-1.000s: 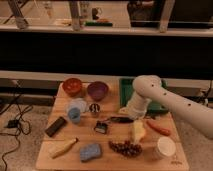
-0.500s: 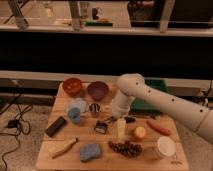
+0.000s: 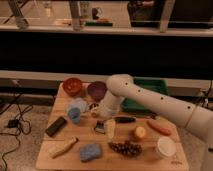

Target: Wipe red bowl with eraser

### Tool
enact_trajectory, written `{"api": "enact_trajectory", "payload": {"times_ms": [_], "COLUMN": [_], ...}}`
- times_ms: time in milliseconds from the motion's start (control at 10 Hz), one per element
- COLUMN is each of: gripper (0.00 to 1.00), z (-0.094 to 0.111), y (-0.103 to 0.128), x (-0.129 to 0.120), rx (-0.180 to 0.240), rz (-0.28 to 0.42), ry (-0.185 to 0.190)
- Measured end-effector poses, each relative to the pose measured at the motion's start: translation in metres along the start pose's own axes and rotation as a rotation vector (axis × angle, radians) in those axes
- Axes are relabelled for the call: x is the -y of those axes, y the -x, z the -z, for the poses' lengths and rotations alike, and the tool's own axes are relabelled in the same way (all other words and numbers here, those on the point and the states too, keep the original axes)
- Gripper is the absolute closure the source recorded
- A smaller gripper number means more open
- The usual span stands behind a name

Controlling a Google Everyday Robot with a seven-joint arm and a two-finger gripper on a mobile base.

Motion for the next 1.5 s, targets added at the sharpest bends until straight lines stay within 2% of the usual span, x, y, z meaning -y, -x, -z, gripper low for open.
{"api": "enact_trajectory", "payload": {"times_ms": [100,300,400,500,1500], "gripper": [0.00,0.00,0.00,0.00,0.00], "z": [-0.004,-0.017,-0.025,-0.030,-0.033], "y": [0.010,0.045,0.065,0.075,0.077], "x": [0.003,0.012,0.010,0.010,0.010], "rx": [-0.006,-0.021,-0.032,-0.035,-0.032], "rz": [0.018,0.086,0.127,0.146,0.154], "ry": [0.010,0.043,0.070,0.083,0.078]}}
